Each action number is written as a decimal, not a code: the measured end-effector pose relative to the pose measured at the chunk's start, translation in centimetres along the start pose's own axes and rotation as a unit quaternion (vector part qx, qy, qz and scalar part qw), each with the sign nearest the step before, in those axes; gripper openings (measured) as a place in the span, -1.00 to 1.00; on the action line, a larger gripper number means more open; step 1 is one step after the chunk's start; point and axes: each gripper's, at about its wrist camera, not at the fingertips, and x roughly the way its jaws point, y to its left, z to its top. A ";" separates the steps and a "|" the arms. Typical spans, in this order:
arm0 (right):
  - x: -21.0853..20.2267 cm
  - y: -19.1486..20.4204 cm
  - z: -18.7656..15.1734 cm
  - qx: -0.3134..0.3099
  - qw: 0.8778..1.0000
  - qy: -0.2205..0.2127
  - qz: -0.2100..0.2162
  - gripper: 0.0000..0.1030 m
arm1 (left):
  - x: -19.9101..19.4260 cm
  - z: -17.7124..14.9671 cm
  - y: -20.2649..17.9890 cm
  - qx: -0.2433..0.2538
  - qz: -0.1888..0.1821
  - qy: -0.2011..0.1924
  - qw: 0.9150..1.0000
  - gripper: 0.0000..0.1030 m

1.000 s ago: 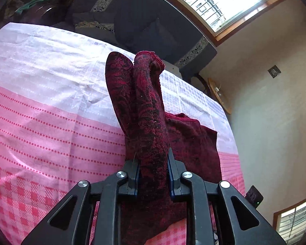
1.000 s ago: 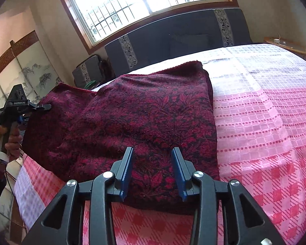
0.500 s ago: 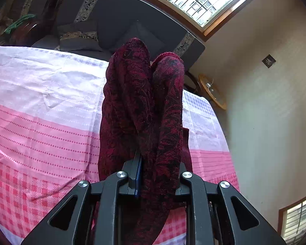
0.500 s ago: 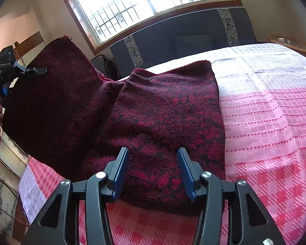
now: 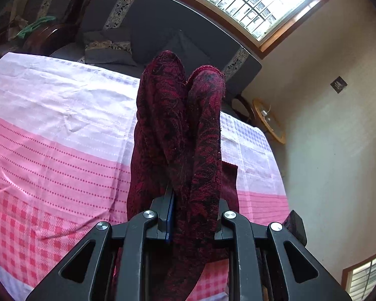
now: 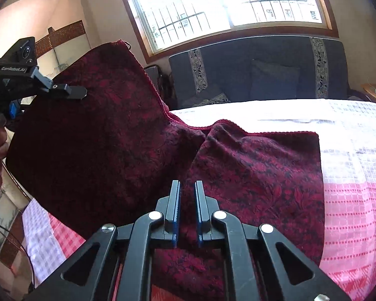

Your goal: Fold small clothes

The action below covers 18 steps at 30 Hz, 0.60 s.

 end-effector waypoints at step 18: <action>15.4 -3.1 5.8 0.133 0.975 0.169 0.057 -0.87 | 0.7 0.1 -0.2 0.004 -0.011 0.002 1.000 -0.60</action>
